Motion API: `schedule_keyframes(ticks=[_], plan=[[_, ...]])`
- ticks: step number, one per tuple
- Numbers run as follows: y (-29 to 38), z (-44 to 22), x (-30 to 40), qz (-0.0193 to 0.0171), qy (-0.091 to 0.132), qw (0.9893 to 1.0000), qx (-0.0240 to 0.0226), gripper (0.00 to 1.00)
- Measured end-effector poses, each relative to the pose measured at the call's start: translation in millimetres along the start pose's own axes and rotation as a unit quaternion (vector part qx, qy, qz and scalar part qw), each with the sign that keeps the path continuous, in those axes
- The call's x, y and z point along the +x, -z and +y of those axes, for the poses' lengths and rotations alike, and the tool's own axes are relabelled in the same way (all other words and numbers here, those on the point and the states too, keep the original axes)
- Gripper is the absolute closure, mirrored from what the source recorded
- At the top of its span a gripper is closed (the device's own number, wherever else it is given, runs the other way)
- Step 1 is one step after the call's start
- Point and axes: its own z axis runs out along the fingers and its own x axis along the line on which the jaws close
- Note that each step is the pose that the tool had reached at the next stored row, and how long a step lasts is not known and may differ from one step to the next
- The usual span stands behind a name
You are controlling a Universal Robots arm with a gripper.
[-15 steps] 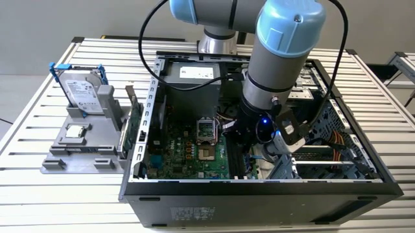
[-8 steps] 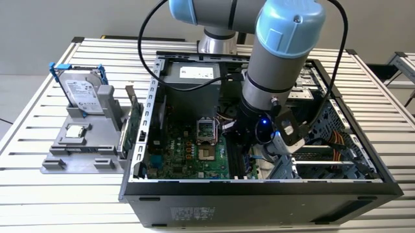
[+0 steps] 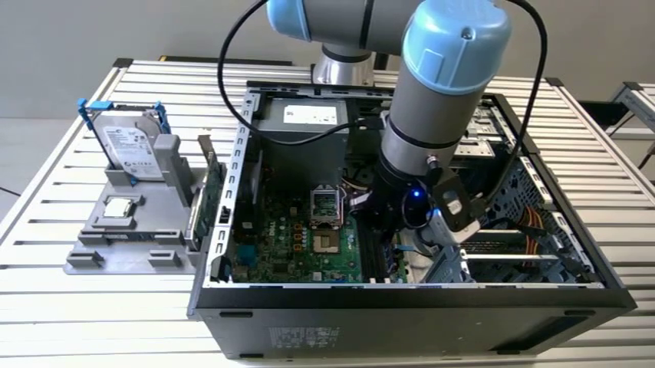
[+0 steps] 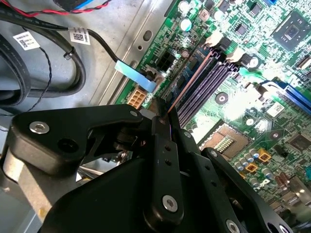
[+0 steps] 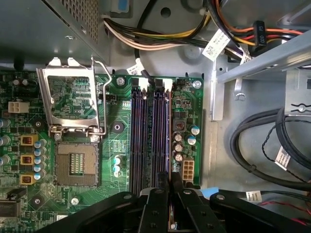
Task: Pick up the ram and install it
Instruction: 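Insert the ram into the slot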
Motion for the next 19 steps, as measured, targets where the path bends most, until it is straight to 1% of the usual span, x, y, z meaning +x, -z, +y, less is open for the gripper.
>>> schedule_keyframes(ticks=[4,15,19], plan=[[-1.3,0.0,0.1,0.0001,0.0,1.0,0.0001,1.0],[-1.1,0.1,0.2,0.0005,0.0,1.0,0.0001,1.0],[-0.6,0.1,0.2,0.0005,0.0,1.0,0.0014,1.0]])
